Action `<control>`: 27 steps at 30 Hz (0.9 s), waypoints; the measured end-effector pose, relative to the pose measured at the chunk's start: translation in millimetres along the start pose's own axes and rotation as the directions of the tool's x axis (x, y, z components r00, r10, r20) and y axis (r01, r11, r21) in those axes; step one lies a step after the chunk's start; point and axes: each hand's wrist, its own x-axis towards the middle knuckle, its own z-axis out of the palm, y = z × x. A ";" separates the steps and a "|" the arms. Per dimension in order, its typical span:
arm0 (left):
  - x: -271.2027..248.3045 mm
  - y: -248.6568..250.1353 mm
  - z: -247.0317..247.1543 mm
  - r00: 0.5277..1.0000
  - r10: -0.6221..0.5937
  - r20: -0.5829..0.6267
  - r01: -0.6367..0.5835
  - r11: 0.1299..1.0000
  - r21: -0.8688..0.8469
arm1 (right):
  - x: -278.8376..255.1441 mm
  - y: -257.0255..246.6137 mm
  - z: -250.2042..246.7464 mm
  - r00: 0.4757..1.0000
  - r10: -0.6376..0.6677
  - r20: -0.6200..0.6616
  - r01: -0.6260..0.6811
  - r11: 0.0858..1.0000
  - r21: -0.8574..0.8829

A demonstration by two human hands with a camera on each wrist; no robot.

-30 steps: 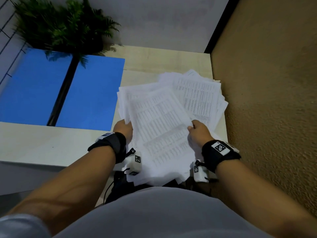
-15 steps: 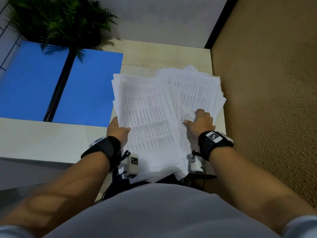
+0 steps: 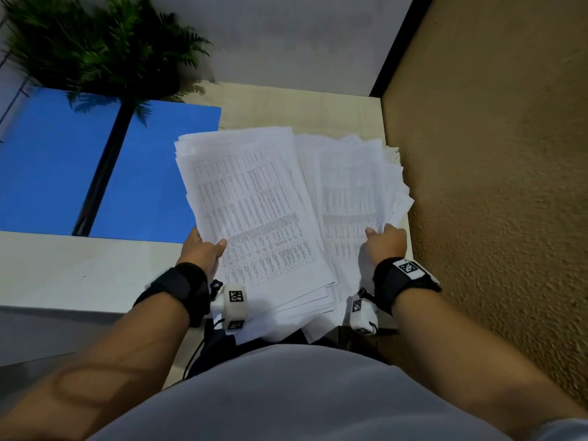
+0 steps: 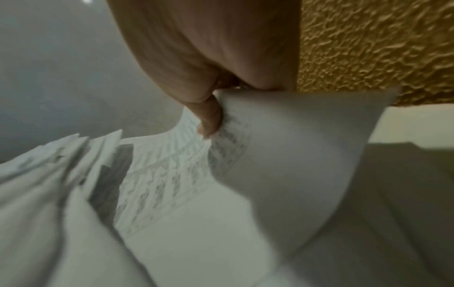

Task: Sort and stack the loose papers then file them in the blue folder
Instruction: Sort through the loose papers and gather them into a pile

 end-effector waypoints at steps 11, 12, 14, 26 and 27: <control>14.6 -19.2 9.8 0.998 -0.041 0.054 0.032 0.985 0.171 | -15.1 -22.6 -15.8 0.972 -0.229 -0.061 0.235 0.961 0.144; 16.4 -20.6 10.1 0.997 -0.043 0.063 0.032 0.985 0.170 | -19.0 -30.8 -23.2 0.948 -0.287 -0.138 0.307 0.938 0.158; 6.3 -12.1 15.6 0.996 -0.039 0.077 0.025 0.986 0.165 | -25.2 -47.7 -41.8 0.876 -0.396 -0.276 0.450 0.876 0.173; -19.0 12.0 28.1 0.998 -0.047 0.051 0.025 0.927 0.374 | -74.5 -79.4 -38.0 0.903 -0.429 0.007 0.385 0.818 0.426; -20.9 15.5 28.4 0.997 -0.058 0.055 0.032 0.920 0.390 | -73.6 -66.9 -21.8 0.915 -0.392 0.094 0.337 0.871 0.359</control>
